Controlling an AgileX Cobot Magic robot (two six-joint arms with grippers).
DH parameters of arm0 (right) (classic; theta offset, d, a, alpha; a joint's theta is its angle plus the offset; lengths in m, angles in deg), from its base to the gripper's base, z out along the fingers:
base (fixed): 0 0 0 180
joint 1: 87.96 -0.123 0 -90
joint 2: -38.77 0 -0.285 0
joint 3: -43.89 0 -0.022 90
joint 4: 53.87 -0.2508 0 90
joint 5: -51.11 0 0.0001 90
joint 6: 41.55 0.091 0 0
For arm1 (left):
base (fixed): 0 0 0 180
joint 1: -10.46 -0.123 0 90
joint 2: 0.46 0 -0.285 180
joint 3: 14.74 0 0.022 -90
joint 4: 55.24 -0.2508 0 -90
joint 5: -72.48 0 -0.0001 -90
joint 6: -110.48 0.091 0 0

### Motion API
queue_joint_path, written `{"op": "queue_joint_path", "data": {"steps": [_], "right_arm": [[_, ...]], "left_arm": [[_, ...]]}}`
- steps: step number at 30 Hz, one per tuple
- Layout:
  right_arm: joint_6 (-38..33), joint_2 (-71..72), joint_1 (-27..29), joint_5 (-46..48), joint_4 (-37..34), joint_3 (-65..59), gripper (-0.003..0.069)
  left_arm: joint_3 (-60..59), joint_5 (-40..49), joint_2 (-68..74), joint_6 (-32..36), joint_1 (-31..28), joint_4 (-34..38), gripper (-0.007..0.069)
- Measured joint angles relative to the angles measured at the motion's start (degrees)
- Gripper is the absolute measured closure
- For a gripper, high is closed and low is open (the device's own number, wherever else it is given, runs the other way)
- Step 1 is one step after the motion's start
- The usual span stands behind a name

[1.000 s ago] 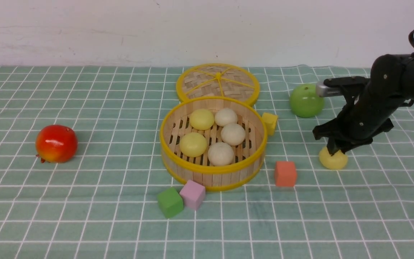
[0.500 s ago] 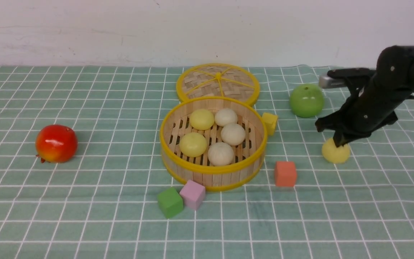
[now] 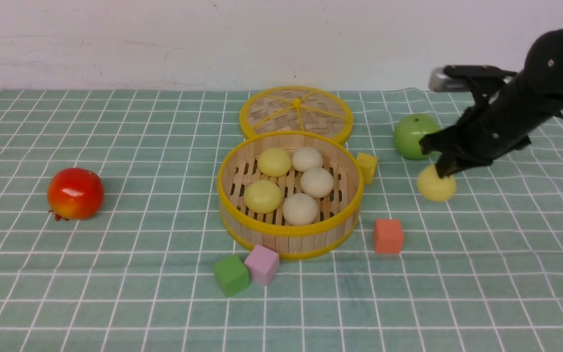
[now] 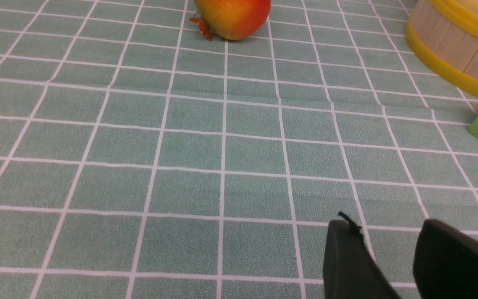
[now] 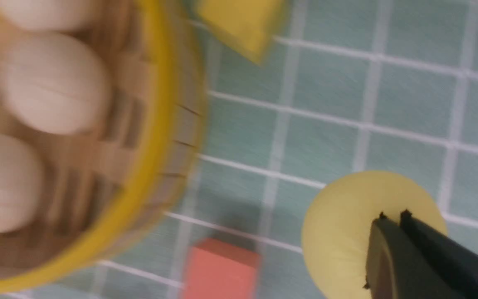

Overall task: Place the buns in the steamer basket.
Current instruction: Use the right arm to put the steamed stuffed bun into the steamer

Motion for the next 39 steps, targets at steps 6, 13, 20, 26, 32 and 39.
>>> {"op": "queue_joint_path", "data": {"steps": [6,13,20,26,32,39], "right_arm": [[-0.5,-0.7,-5.4,0.5,-2.1,7.4,0.0672],[-0.6,-5.3,-9.3,0.7,-3.4,10.9,0.0672],[-3.6,-9.5,-9.5,1.1,-8.5,10.9,0.0672],[-5.6,-10.2,-9.5,2.2,-11.3,10.9,0.0672],[-5.7,-10.2,-9.5,5.7,-10.6,11.0,0.0672],[-5.8,-11.0,-9.5,6.5,-8.7,11.3,0.0672]], "left_arm": [[0.0,0.0,0.0,0.0,0.0,0.0,0.0386],[0.0,0.0,0.0,0.0,0.0,0.0,0.0386],[0.0,0.0,0.0,0.0,0.0,0.0,0.0386],[0.0,0.0,0.0,0.0,0.0,0.0,0.0386],[0.0,0.0,0.0,0.0,0.0,0.0,0.0386],[0.0,0.0,0.0,0.0,0.0,0.0,0.0386]]}}
